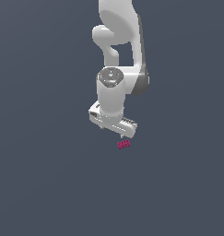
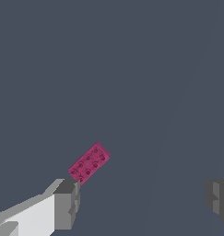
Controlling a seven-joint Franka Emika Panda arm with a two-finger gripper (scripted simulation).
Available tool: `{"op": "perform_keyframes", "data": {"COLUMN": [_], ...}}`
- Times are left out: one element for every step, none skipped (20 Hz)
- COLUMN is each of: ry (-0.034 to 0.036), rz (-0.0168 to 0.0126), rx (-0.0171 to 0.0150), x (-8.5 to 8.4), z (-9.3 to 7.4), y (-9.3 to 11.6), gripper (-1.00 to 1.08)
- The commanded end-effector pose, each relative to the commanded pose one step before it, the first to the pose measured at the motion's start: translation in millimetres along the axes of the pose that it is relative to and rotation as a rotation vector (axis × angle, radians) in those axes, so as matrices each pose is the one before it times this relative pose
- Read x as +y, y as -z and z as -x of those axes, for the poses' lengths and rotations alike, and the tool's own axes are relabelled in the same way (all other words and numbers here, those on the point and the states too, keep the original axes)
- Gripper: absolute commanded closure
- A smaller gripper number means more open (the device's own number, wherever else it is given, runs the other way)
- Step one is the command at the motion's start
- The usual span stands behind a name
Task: Pick up the object and move it to a goal position.
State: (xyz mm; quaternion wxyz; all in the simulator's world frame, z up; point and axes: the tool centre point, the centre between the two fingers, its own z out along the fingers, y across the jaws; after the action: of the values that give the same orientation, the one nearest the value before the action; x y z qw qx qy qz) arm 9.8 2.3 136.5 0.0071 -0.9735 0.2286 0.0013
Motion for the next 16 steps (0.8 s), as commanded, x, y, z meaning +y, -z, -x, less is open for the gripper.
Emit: {"op": "perform_keyframes", "data": {"ry": [-0.06241, -0.02439, -0.02438, -0.02439, -0.02438, -0.02438, -0.02438, -0.02438, -0.02438, -0.02437, -0.02437, -0.02438, -0.02436, -0.02437, -0.02436, -0.02435], "rz": [-0.00010, 0.00004, 0.00007, 0.00011, 0.00014, 0.00016, 0.00019, 0.00021, 0.00024, 0.00026, 0.00027, 0.00029, 0.00030, 0.00031, 0.00032, 0.00033], "rx": [-0.00054, -0.00020, -0.00017, -0.00014, -0.00011, -0.00007, -0.00004, 0.00000, 0.00004, 0.00008, 0.00012, 0.00016, 0.00020, 0.00025, 0.00029, 0.00034], "x": [-4.88, -1.85, -1.82, -1.78, -1.75, -1.71, -1.67, -1.63, -1.59, -1.55, -1.50, -1.45, -1.41, -1.36, -1.31, -1.27], "z": [1.68, 0.81, 0.86, 0.91, 0.97, 1.02, 1.07, 1.11, 1.16, 1.20, 1.25, 1.28, 1.33, 1.36, 1.40, 1.44], "y": [-5.89, -2.33, -2.33, -2.33, -2.33, -2.33, -2.32, -2.32, -2.32, -2.32, -2.31, -2.31, -2.31, -2.31, -2.30, -2.30], "gripper": [-0.92, -0.92, -0.92, -0.92, -0.92, -0.92, -0.92, -0.92, -0.92, -0.92, -0.92, -0.92, -0.92, -0.92, -0.92, -0.92]}}
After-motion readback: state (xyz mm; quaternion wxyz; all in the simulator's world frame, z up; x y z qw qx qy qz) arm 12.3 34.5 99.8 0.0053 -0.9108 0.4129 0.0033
